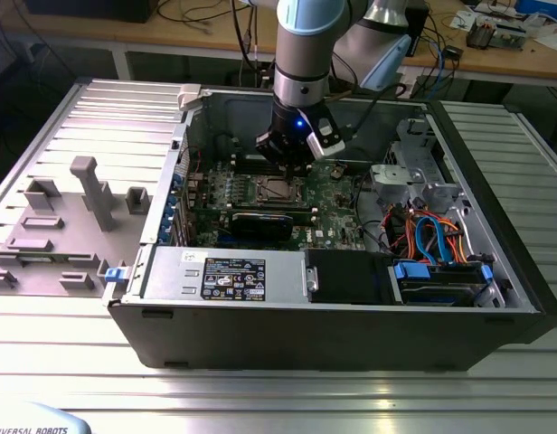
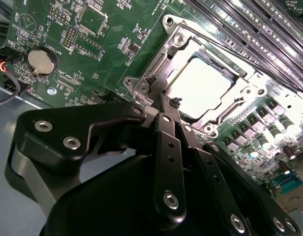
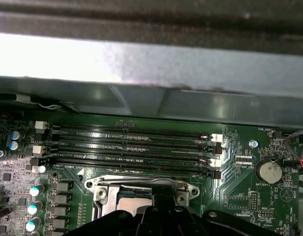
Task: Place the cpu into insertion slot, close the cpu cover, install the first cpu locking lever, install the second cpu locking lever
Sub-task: 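Install the second cpu locking lever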
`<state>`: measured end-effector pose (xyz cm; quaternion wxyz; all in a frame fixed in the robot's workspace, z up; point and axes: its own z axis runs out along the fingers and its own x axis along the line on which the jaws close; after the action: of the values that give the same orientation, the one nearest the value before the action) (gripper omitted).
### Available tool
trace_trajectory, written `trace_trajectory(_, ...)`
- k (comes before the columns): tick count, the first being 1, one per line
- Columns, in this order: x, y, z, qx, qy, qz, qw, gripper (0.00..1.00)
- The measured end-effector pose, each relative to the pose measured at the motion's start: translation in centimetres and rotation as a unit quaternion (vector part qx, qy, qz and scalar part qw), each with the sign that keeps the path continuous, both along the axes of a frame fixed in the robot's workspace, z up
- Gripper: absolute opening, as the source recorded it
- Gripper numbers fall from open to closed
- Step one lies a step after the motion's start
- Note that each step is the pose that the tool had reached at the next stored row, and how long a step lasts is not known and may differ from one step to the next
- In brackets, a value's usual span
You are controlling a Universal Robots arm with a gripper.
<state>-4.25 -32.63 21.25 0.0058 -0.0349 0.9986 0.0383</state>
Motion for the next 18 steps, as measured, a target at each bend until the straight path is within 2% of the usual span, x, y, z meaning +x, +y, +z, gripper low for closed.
trace_trajectory(4,0.0,-0.03,0.43,-0.0006,0.0,0.0,1.0,0.11)
trace_trajectory(7,0.0,-0.03,1.2,-0.0017,0.0,0.0,1.0,0.11)
trace_trajectory(11,0.0,-0.02,1.9,-0.0017,0.0,0.0,1.0,0.11)
trace_trajectory(18,0.0,-0.26,1.95,-0.0013,0.0,0.0,1.0,0.11)
